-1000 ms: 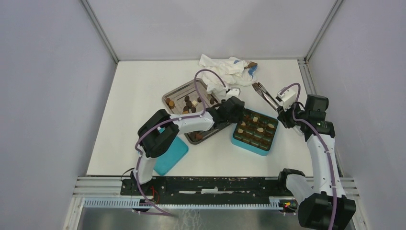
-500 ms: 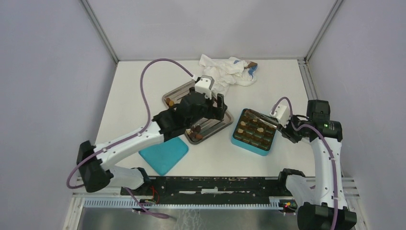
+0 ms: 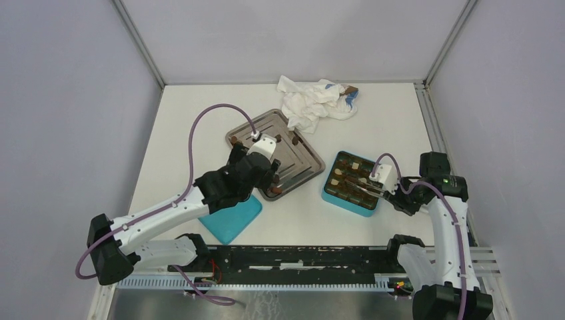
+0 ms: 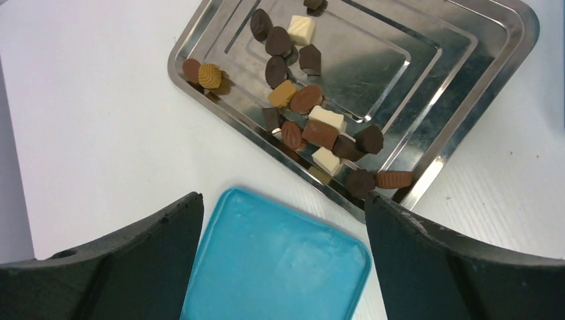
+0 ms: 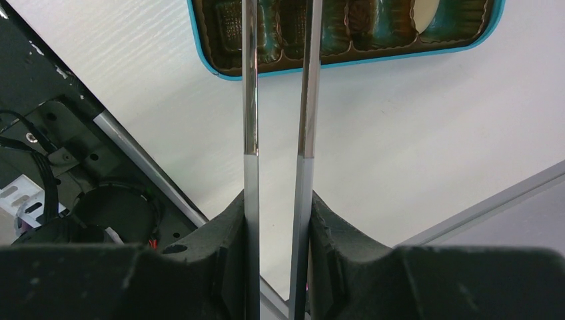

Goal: Pack the chocolate
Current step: Place the fake chocolate in the packing box.

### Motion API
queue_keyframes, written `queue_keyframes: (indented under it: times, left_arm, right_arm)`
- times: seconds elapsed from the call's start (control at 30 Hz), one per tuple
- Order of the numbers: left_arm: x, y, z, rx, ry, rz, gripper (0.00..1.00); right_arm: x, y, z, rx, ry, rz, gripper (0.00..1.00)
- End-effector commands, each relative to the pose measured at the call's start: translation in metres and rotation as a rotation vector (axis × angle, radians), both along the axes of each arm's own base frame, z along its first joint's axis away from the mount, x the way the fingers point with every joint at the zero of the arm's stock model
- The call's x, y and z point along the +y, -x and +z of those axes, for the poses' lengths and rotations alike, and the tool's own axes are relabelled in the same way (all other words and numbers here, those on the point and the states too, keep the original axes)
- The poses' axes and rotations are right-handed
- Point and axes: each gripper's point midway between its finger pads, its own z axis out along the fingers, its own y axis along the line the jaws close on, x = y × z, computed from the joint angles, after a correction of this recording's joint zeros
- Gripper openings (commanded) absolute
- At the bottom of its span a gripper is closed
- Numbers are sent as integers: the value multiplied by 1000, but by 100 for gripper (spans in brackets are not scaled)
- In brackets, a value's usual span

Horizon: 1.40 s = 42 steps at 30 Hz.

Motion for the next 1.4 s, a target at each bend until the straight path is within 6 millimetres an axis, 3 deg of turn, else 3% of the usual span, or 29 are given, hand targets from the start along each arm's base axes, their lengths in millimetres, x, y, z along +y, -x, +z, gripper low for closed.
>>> queue_keyframes:
  times: [0.0, 0.7, 1.07, 1.37]
  left_arm:
    - [15, -3, 27, -91, 8, 20, 95]
    - [17, -4, 26, -81, 18, 24, 95]
    - [18, -4, 27, -85, 26, 24, 95]
    - [22, -4, 31, -96, 36, 35, 95]
  right_arm:
    - [-2, -2, 0, -4, 12, 14, 6]
    - [-4, -14, -10, -2, 1, -11, 39]
    - [6, -24, 9, -60, -51, 1, 41]
    - [39, -45, 34, -158, -236, 79, 41]
